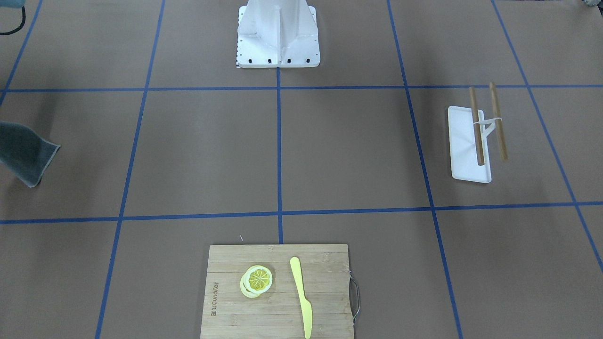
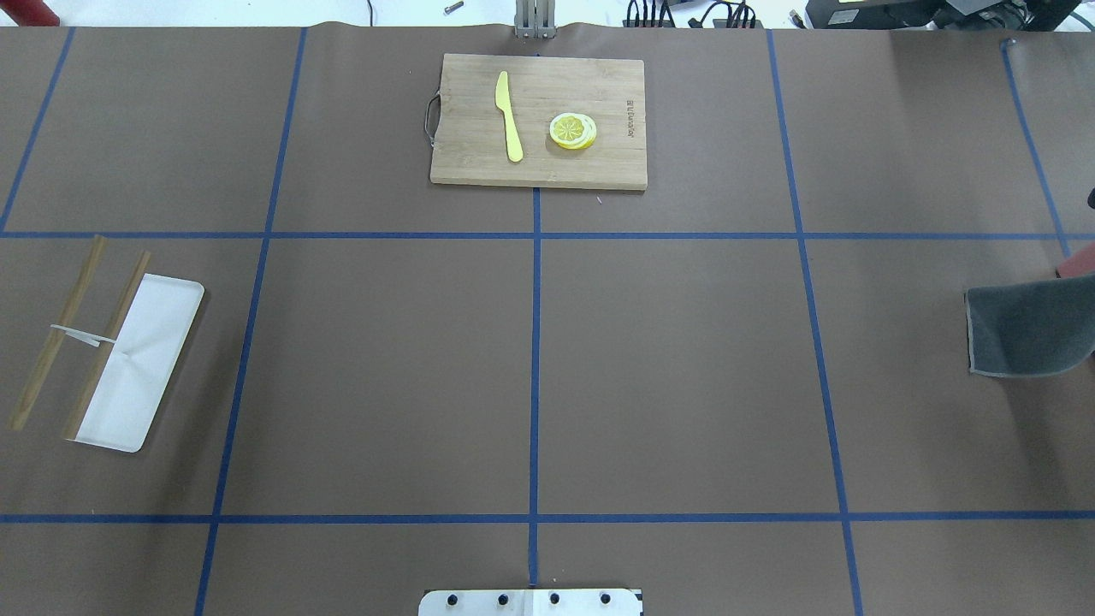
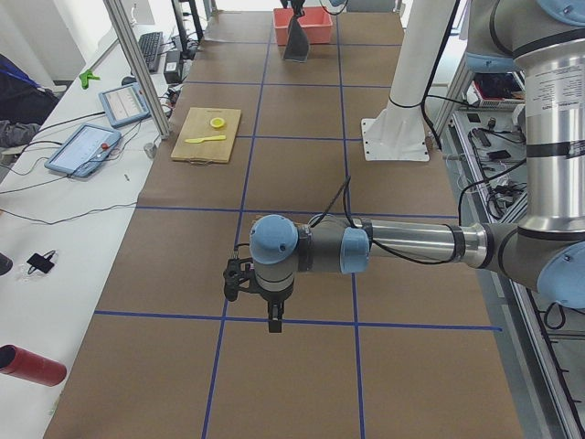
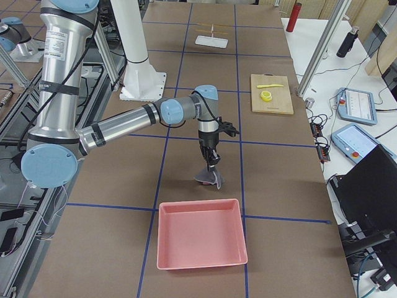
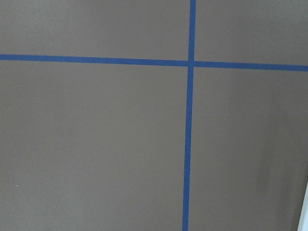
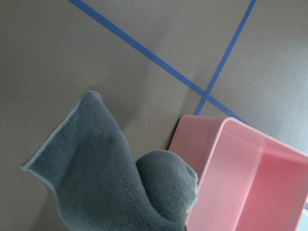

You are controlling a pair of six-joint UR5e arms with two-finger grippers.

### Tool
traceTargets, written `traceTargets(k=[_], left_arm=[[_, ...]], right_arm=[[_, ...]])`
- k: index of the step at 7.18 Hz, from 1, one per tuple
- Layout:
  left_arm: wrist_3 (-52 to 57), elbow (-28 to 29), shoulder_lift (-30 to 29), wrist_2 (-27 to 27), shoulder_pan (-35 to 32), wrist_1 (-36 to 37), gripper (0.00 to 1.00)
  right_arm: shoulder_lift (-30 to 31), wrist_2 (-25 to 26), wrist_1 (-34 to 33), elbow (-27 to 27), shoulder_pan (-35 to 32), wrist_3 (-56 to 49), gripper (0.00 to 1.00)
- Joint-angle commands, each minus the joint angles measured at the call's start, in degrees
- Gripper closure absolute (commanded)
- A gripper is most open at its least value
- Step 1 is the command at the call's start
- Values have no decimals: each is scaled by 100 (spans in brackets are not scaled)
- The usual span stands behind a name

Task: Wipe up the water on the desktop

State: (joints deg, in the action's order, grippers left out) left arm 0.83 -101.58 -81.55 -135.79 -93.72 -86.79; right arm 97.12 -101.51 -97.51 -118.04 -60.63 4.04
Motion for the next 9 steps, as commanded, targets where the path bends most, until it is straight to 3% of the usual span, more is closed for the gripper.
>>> traceTargets(k=[1, 3, 5, 6, 9], left_arm=[[-3, -11, -10, 0, 3, -5, 1], [-4, 7, -72, 0, 3, -5, 1], [-4, 16, -81, 0, 3, -5, 1], [-4, 24, -72, 0, 3, -5, 1], [-4, 16, -81, 0, 3, -5, 1]], right_arm=[[-1075, 122, 13, 892, 766, 915, 100], [-1974, 88, 4, 1090, 1550, 2364, 100], [-2678, 105, 4, 794, 2647, 4454, 100], [-2680, 192, -57, 356, 3140, 5344, 100], [-1236, 684, 12, -200, 3452, 4970, 100]])
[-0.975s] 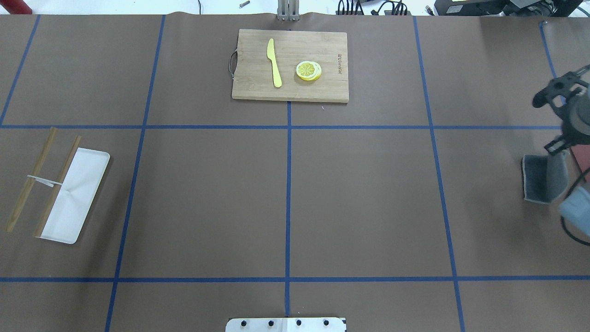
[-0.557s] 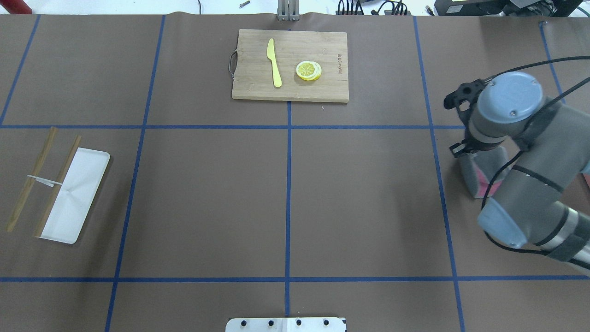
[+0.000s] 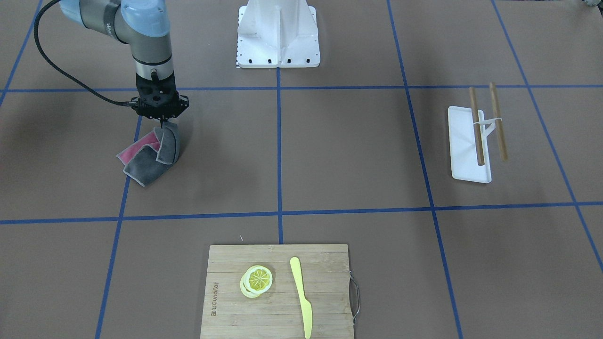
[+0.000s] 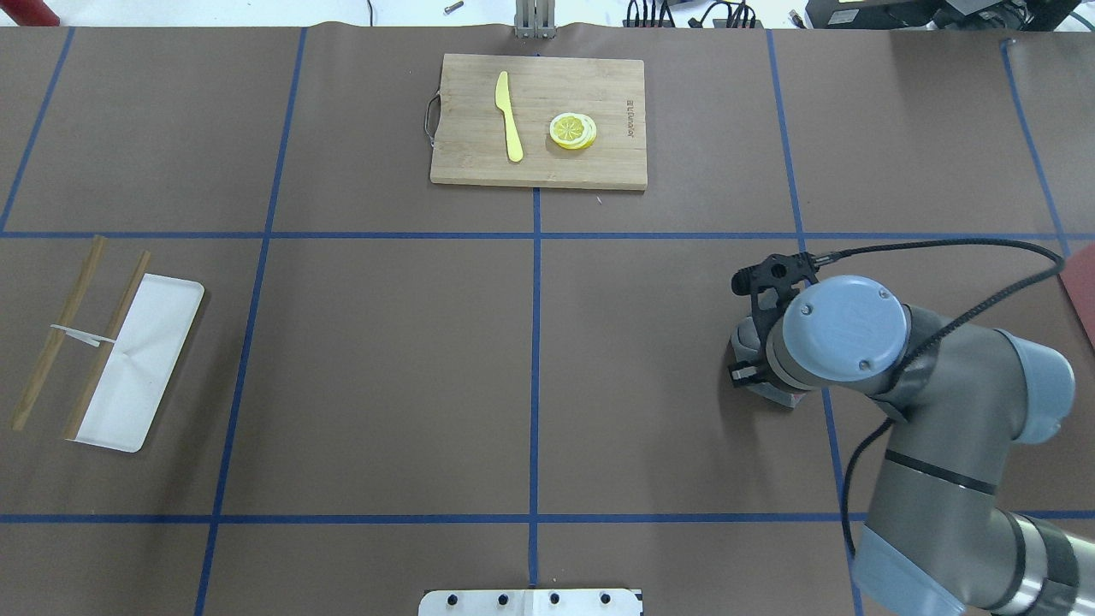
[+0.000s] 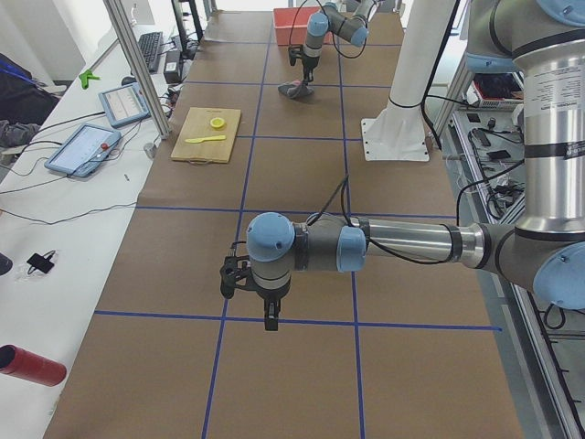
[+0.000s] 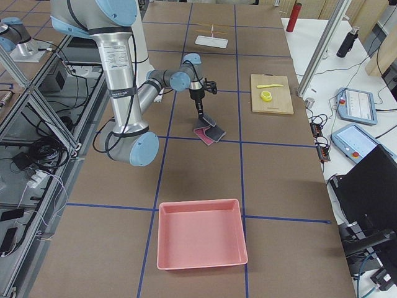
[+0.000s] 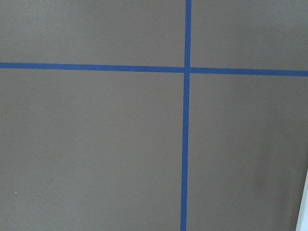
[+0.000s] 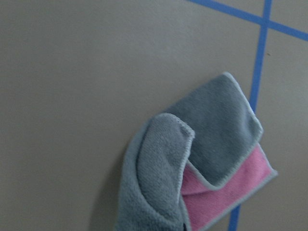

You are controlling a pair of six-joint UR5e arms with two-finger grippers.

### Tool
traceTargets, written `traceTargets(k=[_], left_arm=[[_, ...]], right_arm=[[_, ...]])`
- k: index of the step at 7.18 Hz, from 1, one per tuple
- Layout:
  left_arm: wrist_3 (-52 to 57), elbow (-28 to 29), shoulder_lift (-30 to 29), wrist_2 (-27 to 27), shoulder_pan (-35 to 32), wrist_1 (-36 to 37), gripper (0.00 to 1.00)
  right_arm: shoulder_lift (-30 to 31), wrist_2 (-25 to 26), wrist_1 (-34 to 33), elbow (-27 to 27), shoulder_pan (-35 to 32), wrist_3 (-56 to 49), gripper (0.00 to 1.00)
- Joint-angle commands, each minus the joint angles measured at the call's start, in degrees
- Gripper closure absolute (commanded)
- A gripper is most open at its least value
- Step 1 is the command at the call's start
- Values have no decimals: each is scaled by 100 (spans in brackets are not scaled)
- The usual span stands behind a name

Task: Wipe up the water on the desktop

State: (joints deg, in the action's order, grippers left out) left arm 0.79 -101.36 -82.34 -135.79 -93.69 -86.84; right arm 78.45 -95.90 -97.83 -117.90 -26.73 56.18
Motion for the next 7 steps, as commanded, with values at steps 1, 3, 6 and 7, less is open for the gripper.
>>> traceTargets(k=[1, 3, 6, 7], left_arm=[[0, -15, -1, 0, 0, 0, 1], [0, -24, 8, 0, 0, 0, 1], [9, -42, 8, 0, 0, -9, 1], [0, -42, 8, 0, 0, -9, 1]], right_arm=[[1202, 211, 44, -485, 28, -700, 100], [2178, 221, 454, -489, -384, -1500, 100], [3035, 509, 1318, 194, -1157, -2434, 100], [3044, 563, 1319, 415, -1464, -2836, 100]])
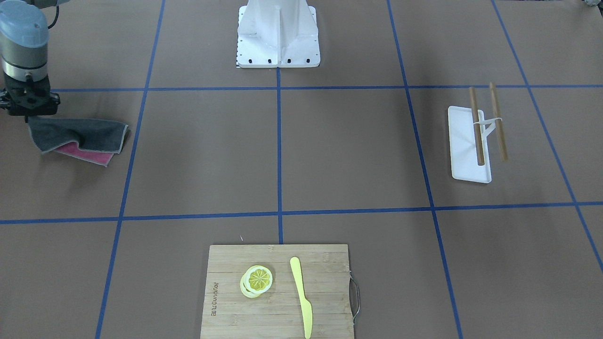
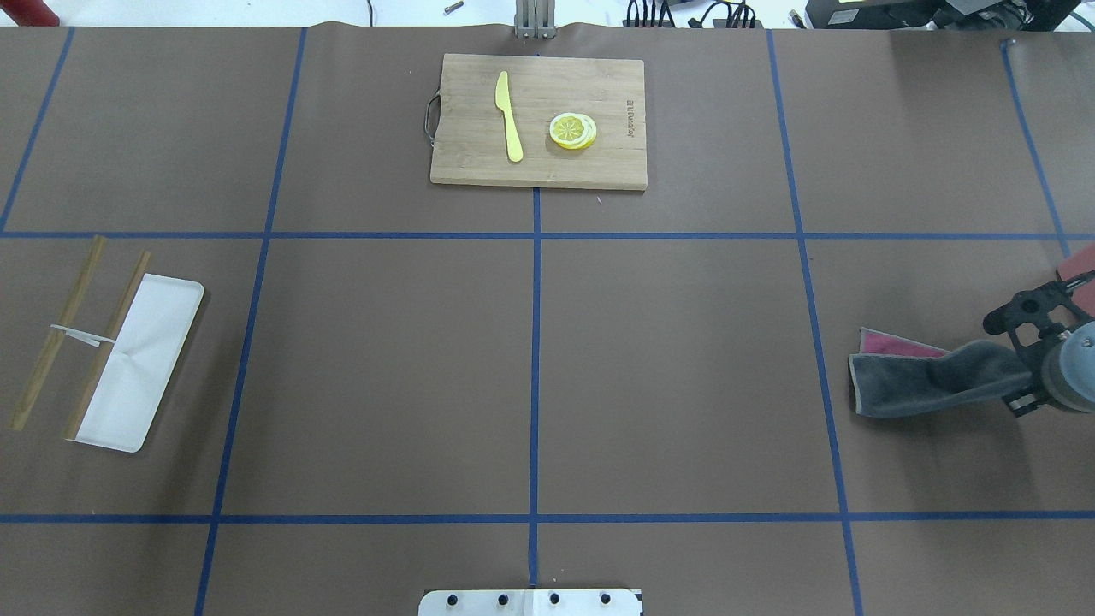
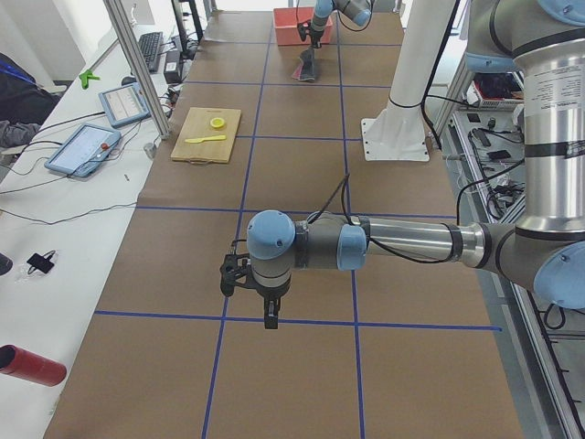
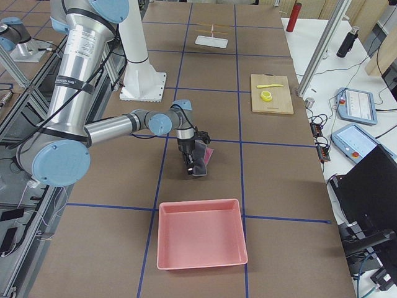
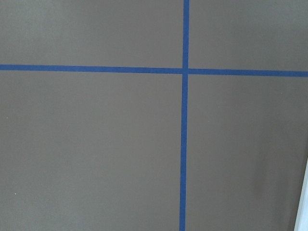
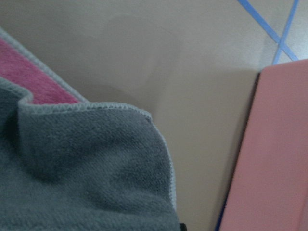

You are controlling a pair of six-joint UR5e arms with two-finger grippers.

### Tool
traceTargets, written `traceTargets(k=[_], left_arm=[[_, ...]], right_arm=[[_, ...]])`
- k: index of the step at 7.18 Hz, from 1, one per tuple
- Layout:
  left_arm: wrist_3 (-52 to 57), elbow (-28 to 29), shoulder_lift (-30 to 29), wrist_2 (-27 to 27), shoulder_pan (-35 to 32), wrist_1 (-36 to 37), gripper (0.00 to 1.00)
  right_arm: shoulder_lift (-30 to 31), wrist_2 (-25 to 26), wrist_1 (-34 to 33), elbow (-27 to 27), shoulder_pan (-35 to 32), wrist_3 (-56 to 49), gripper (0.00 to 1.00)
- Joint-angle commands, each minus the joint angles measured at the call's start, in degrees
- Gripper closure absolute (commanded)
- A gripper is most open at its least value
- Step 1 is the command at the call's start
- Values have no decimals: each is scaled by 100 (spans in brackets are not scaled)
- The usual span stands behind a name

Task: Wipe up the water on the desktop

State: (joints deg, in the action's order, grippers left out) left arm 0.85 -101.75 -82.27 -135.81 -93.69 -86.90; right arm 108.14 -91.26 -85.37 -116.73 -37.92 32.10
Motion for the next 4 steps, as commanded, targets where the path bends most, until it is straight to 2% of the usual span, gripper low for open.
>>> traceTargets(k=[1, 2, 4], left_arm=[[3, -2, 0, -7, 0, -2, 1], [3, -2, 0, -7, 0, -2, 1], [-6, -2, 0, 2, 0, -2, 1]], right_arm=[[75, 204, 73, 404, -444, -537, 100], [66, 397, 73, 553, -445, -538, 100], [-431, 276, 65, 449, -453, -450, 100]])
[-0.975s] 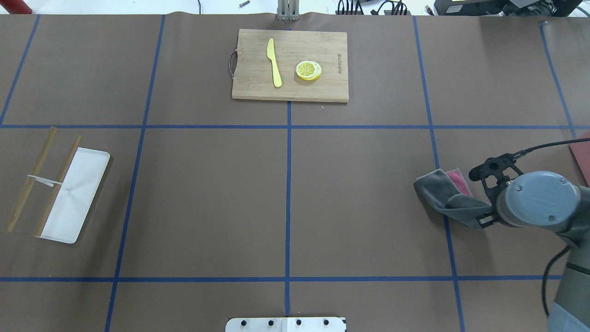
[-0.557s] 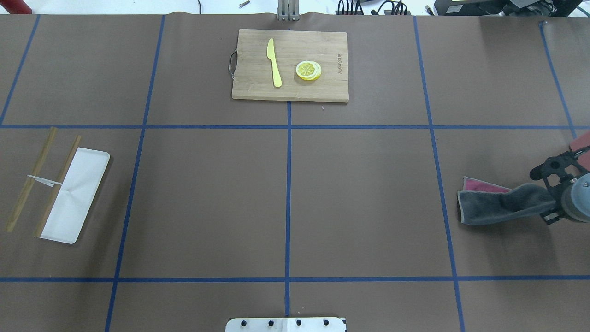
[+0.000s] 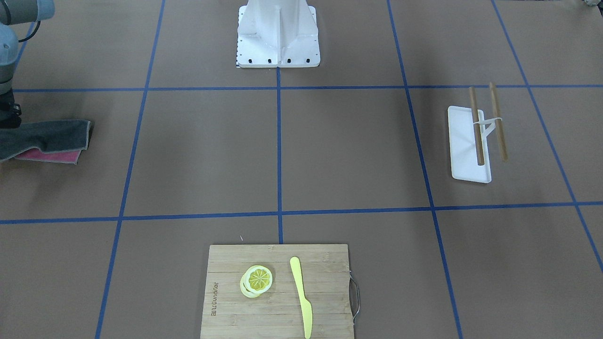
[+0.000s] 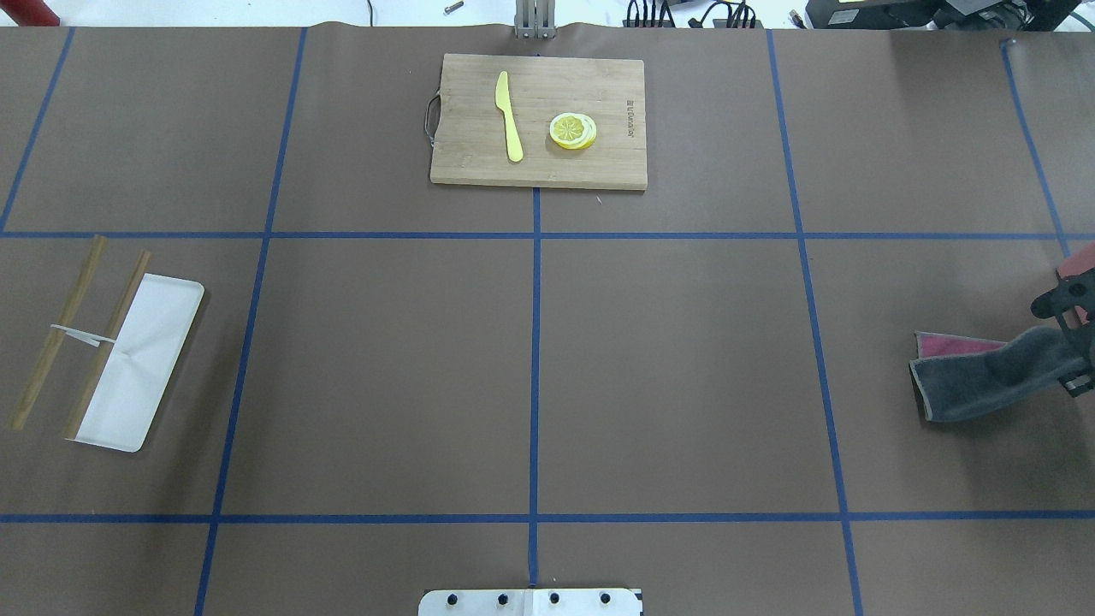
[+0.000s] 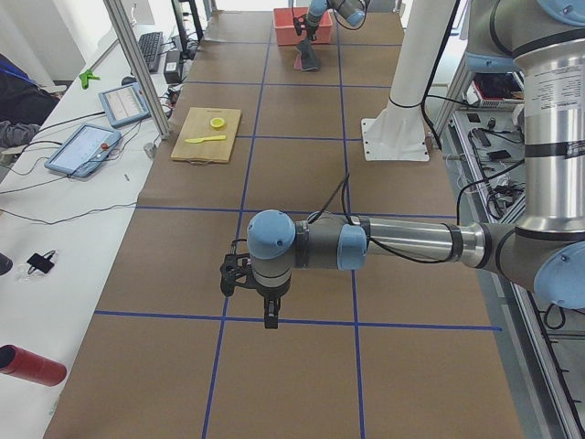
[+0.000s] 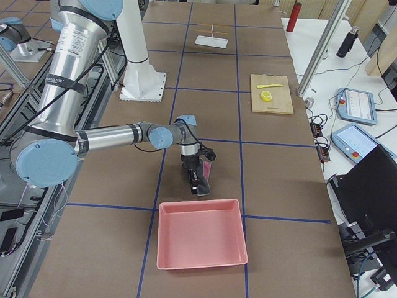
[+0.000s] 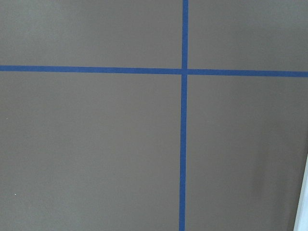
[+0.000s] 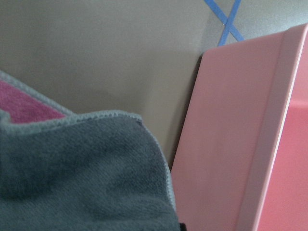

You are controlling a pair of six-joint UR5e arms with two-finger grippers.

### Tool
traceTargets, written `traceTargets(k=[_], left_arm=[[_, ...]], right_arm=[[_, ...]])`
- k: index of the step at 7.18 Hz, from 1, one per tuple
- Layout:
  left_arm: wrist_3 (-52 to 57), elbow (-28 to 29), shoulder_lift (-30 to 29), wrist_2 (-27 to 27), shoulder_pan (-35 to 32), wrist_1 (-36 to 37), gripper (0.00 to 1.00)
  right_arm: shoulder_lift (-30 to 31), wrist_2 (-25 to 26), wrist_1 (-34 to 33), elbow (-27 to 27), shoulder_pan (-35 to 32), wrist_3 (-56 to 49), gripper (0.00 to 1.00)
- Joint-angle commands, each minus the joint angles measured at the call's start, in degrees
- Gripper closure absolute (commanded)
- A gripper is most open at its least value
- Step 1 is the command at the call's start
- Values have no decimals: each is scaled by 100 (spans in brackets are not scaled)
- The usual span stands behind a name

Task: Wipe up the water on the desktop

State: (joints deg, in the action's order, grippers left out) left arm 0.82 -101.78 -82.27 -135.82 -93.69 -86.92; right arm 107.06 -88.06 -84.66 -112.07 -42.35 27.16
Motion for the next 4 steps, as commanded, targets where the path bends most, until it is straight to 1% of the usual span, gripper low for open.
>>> traceTargets(k=[1, 2, 3, 4], left_arm=[[-3, 0, 0, 3, 0, 9, 1], [-3, -26, -9, 3, 0, 9, 1], [-3, -26, 0, 3, 0, 9, 1], [-3, -26, -9, 3, 0, 9, 1]], right_arm=[[-648, -410, 2, -43, 7, 174, 100], [-1008, -640, 11, -69, 164, 645, 100], [-1586, -669, -93, -148, 662, 1424, 100], [-2271, -643, -434, -166, 1171, 2276, 100]])
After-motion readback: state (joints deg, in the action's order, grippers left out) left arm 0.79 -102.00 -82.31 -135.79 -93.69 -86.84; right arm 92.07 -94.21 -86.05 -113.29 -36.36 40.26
